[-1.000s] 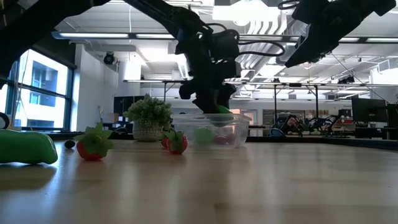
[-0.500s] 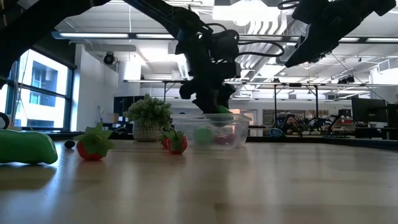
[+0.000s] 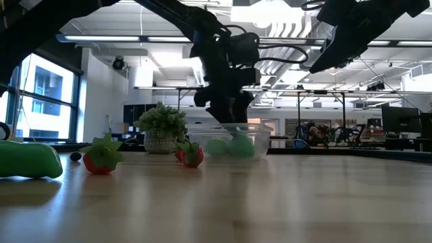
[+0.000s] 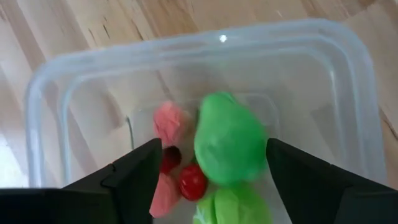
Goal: Pick and placing Produce into tupperware
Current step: Put the strawberry into the transparent container
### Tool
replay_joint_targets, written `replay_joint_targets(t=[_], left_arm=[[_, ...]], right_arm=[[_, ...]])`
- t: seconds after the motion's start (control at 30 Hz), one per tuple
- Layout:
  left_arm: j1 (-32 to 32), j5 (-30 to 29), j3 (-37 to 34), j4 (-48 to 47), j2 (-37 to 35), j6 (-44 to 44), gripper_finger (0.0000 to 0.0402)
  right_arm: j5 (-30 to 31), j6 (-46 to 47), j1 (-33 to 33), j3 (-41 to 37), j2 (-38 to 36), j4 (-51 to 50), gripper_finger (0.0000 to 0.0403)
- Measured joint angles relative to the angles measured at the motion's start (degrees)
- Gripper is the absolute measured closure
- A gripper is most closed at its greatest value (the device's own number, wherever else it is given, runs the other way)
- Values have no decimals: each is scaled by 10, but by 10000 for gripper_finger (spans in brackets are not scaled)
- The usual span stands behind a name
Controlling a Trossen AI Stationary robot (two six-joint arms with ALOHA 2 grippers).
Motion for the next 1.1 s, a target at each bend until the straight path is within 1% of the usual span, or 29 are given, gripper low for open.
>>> replay_joint_targets(t=[0.2,0.4,0.6,0.73,0.83,1.0,1.1], left_arm=[[0,0,61,-97,0,-13,130],[0,-20,163,-241,0,-22,144],[0,-21,258,-369,0,-60,159],[-4,-21,297,-430,-1,-93,171],[-13,-19,307,-448,-4,-103,182],[-43,35,307,-447,-33,-93,199],[-68,24,307,-447,-54,-92,207]], right_arm=[[0,0,0,0,0,0,327],[-1,0,0,0,0,0,327],[-1,0,0,0,0,0,327],[-1,0,0,0,0,0,327],[-4,0,0,0,0,0,327],[-3,0,0,0,0,0,327],[-3,0,0,0,0,0,327]])
